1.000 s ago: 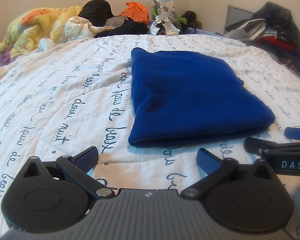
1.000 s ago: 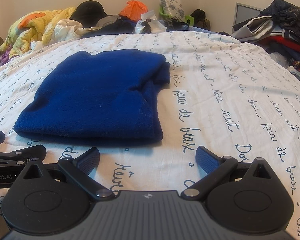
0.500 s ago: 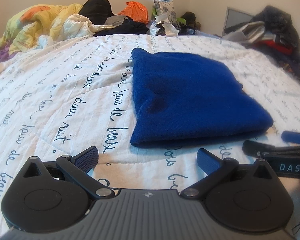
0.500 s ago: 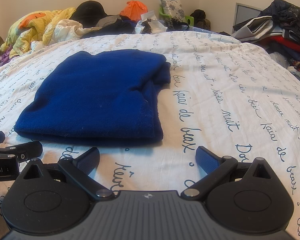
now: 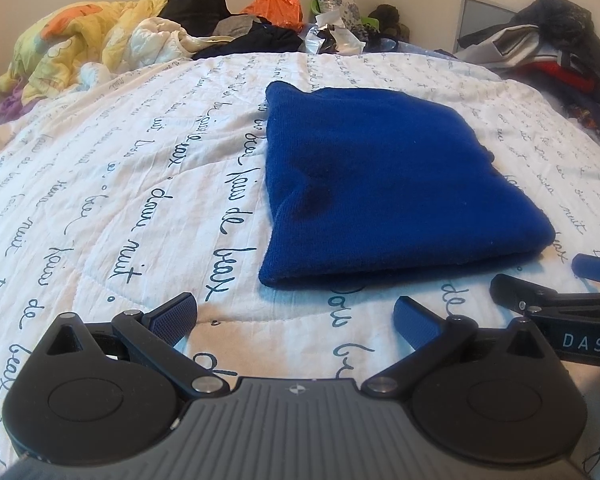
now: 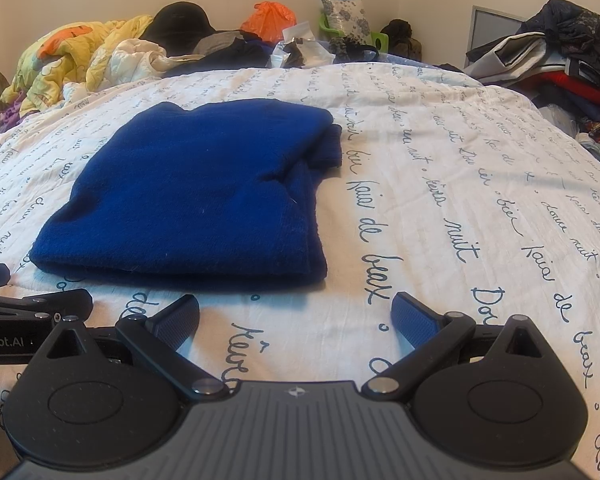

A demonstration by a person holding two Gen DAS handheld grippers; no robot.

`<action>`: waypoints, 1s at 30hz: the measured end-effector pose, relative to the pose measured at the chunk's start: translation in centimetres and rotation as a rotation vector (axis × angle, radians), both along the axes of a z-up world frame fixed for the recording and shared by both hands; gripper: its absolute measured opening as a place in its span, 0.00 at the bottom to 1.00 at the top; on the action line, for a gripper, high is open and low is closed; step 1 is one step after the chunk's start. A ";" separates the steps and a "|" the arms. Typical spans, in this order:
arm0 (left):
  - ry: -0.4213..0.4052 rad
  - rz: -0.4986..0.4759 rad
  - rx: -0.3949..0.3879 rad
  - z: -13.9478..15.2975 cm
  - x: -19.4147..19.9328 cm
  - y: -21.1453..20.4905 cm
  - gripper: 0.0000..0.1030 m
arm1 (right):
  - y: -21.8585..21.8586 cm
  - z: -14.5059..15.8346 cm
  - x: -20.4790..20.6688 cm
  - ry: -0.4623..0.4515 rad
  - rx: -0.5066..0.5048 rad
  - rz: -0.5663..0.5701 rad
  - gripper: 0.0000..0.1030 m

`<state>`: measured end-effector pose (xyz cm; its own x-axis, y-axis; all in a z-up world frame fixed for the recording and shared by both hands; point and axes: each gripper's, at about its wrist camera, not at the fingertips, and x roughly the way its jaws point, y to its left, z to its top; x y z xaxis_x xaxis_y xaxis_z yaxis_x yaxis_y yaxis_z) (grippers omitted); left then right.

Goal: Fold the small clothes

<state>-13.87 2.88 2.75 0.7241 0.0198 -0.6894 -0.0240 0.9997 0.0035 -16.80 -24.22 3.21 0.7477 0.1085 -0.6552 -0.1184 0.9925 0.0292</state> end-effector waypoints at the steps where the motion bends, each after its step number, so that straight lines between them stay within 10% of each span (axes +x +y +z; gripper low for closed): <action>1: 0.001 0.000 -0.003 0.0 -0.1 0.0 1.00 | -0.1 0.0 0.0 0.001 0.000 0.000 1.00; 30: -0.038 0.015 0.006 -0.2 -0.1 -0.1 1.00 | -0.1 -0.1 0.1 0.001 0.000 0.002 1.00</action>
